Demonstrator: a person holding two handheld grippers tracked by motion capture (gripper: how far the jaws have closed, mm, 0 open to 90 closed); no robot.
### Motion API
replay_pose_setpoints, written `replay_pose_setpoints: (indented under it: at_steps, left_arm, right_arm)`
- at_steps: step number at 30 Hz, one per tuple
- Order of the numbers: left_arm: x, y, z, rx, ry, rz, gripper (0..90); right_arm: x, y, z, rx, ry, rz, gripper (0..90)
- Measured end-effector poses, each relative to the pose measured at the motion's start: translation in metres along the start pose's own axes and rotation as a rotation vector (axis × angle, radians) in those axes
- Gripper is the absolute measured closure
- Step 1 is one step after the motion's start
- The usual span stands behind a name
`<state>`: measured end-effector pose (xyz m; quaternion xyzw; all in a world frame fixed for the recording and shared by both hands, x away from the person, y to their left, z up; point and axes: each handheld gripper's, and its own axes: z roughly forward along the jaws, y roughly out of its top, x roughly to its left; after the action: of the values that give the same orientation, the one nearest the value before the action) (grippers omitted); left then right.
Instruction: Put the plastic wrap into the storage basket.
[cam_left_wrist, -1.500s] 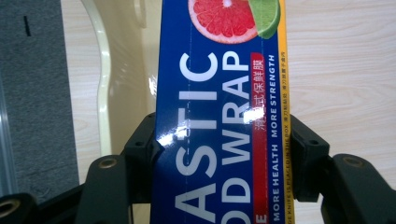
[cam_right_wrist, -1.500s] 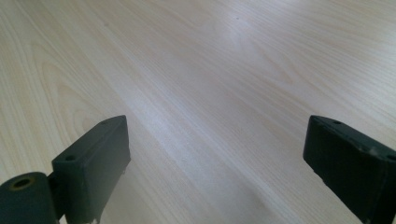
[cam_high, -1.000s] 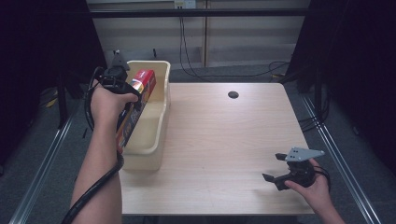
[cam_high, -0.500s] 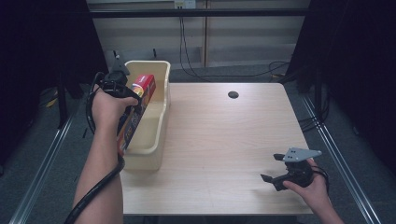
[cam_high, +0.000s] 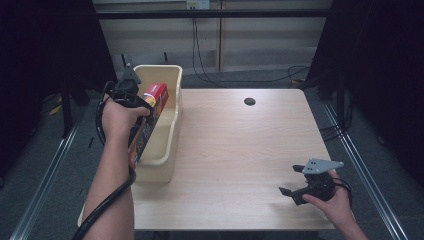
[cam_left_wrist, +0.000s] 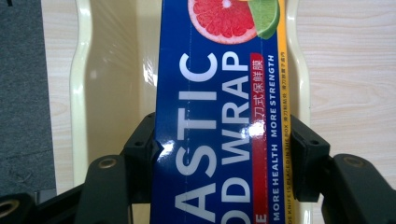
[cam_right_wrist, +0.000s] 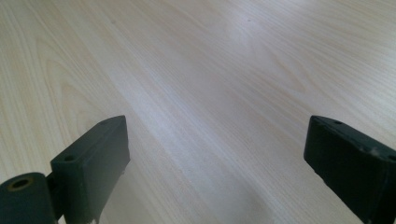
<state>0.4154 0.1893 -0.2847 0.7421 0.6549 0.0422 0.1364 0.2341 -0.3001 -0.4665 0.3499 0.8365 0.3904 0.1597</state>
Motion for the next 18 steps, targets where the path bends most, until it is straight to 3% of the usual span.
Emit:
replay_pose_setpoints:
  at_steps: [18]
  left_arm:
    - [0.0069, -0.0034, 0.0095, 0.015, -0.008, -0.028, 40.3]
  right_arm:
    - [0.0015, -0.0009, 0.0, 0.007, -0.004, -0.009, 6.8]
